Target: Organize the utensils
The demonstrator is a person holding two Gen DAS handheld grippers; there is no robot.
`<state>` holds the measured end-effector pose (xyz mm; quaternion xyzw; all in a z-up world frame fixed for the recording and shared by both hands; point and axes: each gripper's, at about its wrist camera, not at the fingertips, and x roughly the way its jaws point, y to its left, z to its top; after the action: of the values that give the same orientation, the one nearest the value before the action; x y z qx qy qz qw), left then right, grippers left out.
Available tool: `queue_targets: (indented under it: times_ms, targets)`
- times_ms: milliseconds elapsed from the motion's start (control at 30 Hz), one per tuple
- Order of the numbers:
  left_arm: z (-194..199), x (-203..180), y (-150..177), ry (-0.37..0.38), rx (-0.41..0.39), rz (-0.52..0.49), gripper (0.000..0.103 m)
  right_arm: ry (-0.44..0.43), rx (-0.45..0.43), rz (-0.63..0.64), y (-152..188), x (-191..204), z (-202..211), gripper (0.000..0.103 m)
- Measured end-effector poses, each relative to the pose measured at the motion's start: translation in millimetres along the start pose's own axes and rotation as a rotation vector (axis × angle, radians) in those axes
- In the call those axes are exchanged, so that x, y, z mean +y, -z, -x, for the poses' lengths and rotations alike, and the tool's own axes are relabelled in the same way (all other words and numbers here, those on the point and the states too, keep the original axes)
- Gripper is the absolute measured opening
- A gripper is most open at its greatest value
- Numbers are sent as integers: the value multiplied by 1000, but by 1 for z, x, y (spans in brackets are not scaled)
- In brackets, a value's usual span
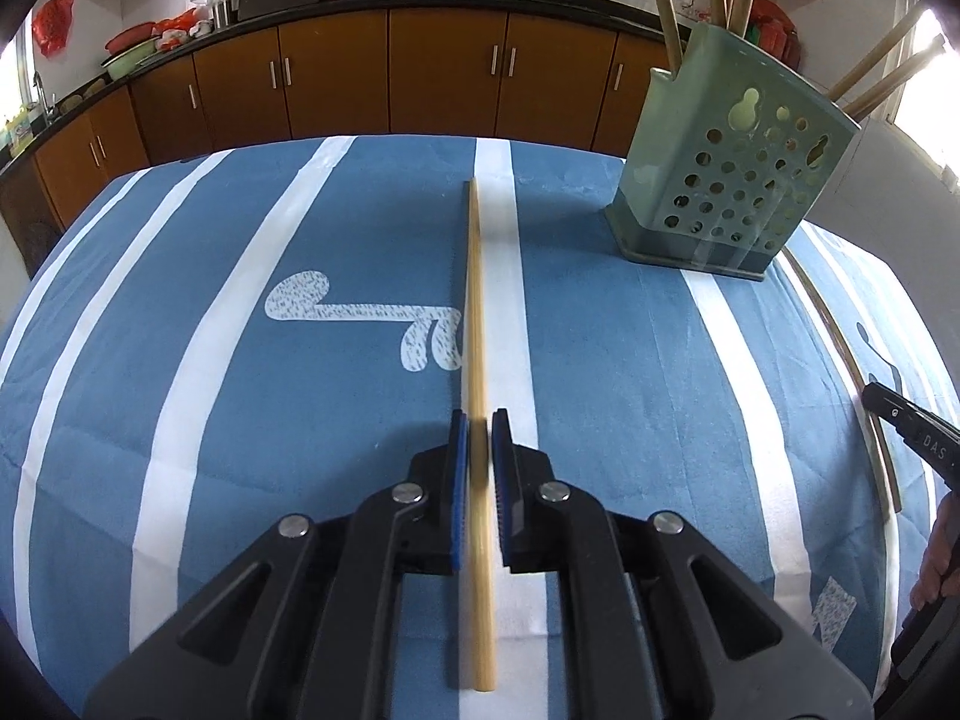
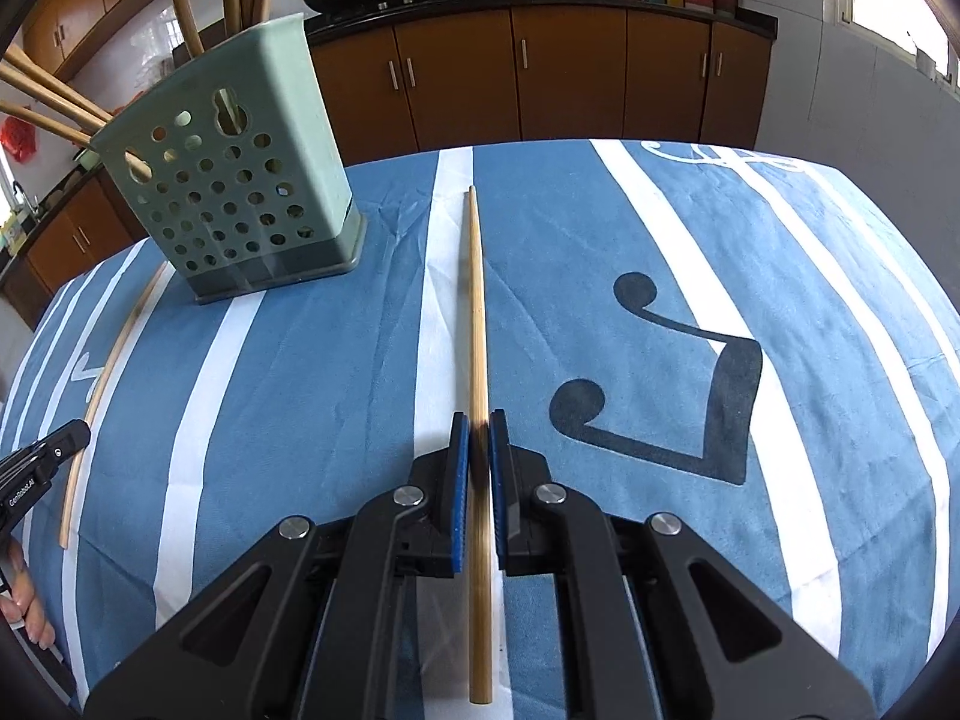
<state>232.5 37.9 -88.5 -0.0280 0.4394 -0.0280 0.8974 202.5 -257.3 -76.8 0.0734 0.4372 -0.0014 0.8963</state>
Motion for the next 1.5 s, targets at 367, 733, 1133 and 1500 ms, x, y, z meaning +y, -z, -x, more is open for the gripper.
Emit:
queue_targets:
  times_ms: [367,733,1133,1500]
  targets:
    - [1,0,5,-4,-20,-35,15,9,-25,30,8,4,5,8]
    - [1,-7,5,-12,-16,-68,23,-4,-25,32,8,4,5,15]
    - [1,-9,5,-16,-15,-77,24,11,-24,69,9,10,4,21]
    - [4,-7,9,-15,-14,-83,24,5,-26,48,12,6,8,21]
